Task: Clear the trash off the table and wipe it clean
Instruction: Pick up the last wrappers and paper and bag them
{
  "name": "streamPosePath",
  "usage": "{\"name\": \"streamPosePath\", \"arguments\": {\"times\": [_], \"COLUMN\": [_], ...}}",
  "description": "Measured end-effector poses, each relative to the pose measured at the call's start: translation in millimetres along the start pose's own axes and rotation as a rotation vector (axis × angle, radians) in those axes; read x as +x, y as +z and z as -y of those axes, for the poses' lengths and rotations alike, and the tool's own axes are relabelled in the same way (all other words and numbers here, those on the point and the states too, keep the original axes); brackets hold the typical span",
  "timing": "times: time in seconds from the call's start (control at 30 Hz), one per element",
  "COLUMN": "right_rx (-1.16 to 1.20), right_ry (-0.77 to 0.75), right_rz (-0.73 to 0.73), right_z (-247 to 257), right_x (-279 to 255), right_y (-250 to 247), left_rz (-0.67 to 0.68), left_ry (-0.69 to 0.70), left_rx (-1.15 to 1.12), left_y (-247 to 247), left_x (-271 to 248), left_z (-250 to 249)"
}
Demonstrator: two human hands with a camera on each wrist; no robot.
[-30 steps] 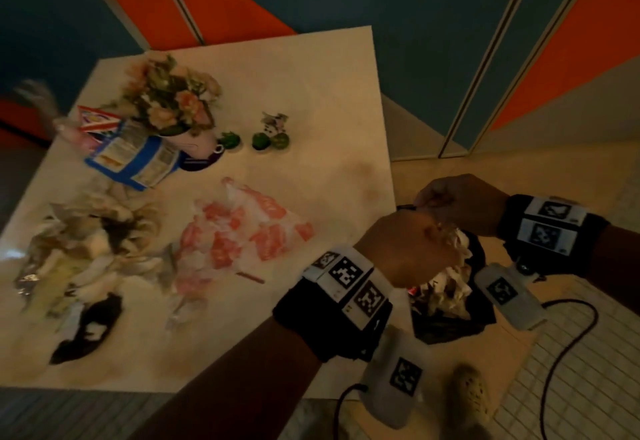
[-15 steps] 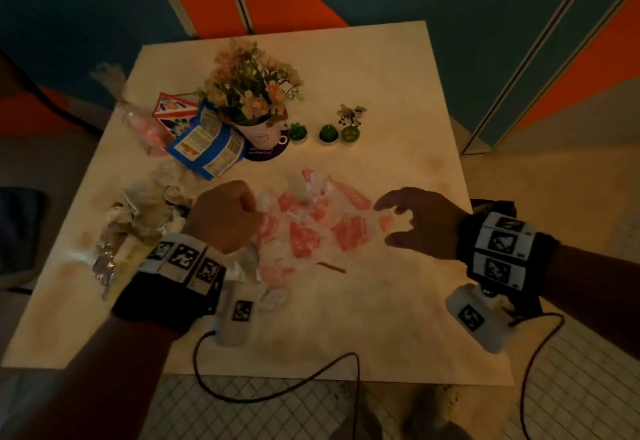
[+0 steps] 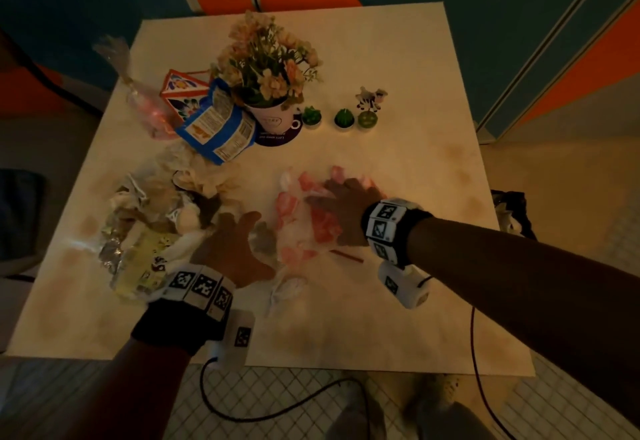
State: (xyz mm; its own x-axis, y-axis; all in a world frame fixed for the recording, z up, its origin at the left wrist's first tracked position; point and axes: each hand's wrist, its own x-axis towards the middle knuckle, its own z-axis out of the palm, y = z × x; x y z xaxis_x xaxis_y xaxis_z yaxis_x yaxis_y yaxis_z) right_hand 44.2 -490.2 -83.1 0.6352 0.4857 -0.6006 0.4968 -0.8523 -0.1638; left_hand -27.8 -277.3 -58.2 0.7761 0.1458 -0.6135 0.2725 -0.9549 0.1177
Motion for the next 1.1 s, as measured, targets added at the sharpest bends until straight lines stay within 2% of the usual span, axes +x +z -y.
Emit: {"name": "streamPosePath", "arguments": {"times": [0.17,0.33,0.57,0.7,0.8,0.97,1.1], "right_rx": [0.127,0.311,0.525,0.724,0.751,0.803,0.833], "right_ry": [0.056,0.121,0.231,0.29,0.268,0.259,0.212], "right_rz": [-0.117,-0.201,-0.384,-0.402,-0.427,-0.411,-0.383], "right_z": [-9.0,-21.0,-43.7,-48.2,-45.5,-44.3,-41.5], "right_x": [-0.7,-6.9,-31.6,-42.6,-46.1,-49.8,-55.0], "right_y": [-5.1,-3.8,-9.5,-9.6,-9.4,0.3,2.5], "left_rz": [0.068,-0.033,-0.089,-0.163,-0.164,-0.14,-0.154], "left_ry": [0.007,0.011,0.139,0.214,0.166,0.292,0.312], "left_rx": [-0.008,-0.031,-0.075,-0.055,-0.145,0.018,0.039], "left_y": [16.6,30.7,40.8,45.0,44.6,48.5,51.9], "left_x": [-10.7,-12.2,-7.6,-7.4,-6.5,-12.4,-12.5], "left_z": [0.6,-8.5,-17.8,-21.5,-24.8,-34.1,-37.5]}}
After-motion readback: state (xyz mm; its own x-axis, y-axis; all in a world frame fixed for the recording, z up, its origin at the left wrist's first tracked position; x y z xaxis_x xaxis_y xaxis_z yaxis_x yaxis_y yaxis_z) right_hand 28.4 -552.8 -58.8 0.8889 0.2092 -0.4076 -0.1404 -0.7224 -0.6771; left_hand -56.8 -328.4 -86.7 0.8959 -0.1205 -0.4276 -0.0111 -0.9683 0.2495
